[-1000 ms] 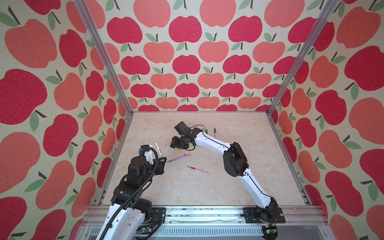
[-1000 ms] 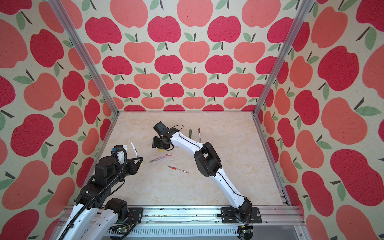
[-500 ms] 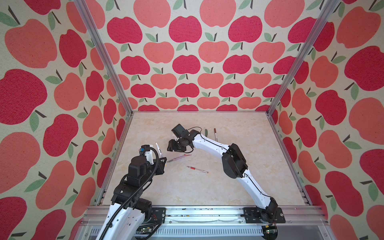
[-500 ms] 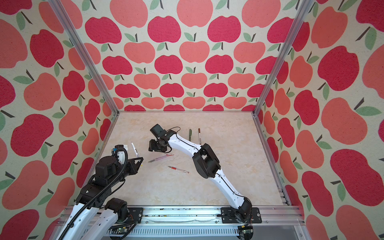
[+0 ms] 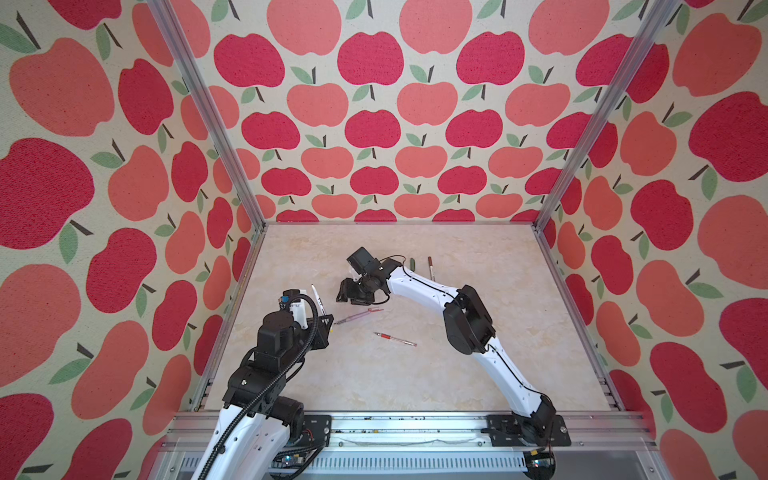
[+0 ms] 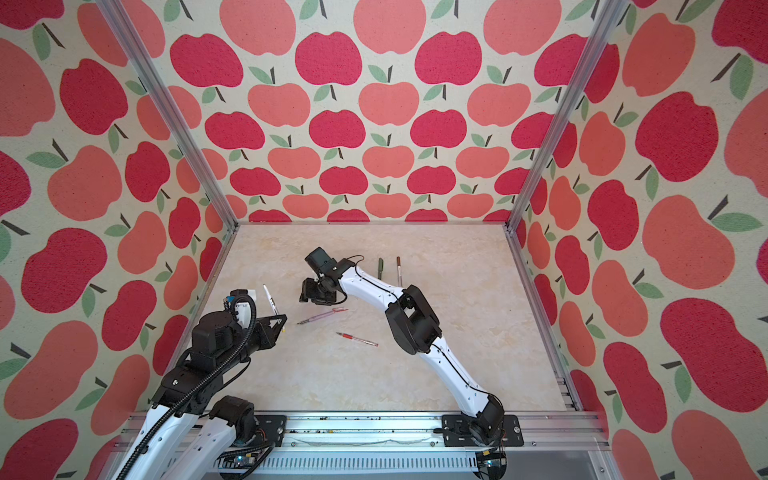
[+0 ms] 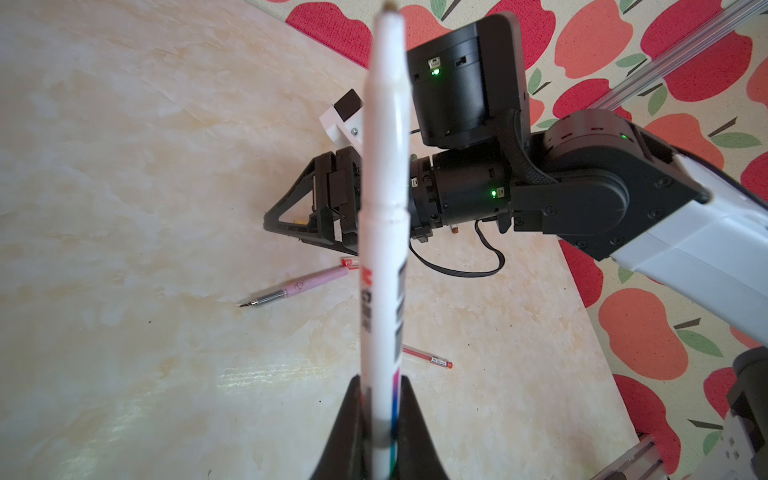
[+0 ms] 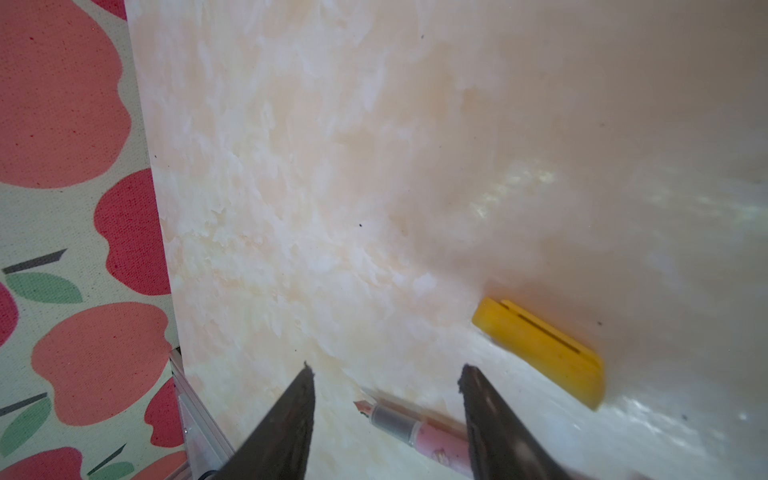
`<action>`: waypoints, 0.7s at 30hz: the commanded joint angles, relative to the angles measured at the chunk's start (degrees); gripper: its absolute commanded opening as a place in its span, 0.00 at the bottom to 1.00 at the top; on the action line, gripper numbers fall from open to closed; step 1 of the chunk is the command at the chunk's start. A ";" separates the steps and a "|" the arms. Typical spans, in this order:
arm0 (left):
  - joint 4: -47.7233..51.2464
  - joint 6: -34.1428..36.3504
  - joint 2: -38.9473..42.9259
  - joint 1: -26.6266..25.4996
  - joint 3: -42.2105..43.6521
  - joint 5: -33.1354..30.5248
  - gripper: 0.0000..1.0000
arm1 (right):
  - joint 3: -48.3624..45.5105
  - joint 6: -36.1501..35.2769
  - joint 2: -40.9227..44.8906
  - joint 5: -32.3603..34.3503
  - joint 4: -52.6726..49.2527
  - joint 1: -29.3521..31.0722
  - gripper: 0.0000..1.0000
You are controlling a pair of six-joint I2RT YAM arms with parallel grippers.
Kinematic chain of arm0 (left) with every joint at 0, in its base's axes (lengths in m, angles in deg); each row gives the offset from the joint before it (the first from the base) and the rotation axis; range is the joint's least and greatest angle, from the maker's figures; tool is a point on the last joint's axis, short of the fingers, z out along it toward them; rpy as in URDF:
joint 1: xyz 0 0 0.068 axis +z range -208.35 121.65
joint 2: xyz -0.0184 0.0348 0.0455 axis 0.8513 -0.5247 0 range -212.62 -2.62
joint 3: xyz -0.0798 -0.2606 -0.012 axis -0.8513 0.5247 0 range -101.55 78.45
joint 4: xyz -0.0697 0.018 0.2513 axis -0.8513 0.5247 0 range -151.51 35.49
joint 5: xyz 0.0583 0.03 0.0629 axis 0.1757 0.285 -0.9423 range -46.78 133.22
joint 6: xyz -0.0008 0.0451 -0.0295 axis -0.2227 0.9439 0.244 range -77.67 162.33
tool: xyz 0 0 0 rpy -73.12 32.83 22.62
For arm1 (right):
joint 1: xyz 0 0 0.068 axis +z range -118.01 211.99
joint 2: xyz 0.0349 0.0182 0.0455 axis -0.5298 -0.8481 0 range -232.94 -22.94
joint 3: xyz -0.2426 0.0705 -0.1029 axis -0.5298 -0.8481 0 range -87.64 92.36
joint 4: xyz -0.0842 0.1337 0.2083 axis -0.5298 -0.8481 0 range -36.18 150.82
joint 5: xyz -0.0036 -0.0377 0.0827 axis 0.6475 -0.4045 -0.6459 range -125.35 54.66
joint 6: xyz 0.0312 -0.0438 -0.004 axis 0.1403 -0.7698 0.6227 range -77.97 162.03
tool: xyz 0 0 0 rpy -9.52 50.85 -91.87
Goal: Insert the pens into the pen caps
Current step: 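Move right gripper over the yellow cap and lower toward it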
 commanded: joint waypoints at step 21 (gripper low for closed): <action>-1.81 1.35 -1.67 0.56 -1.66 0.50 0.00 | -0.25 -2.60 -4.42 5.17 -6.72 -3.90 0.59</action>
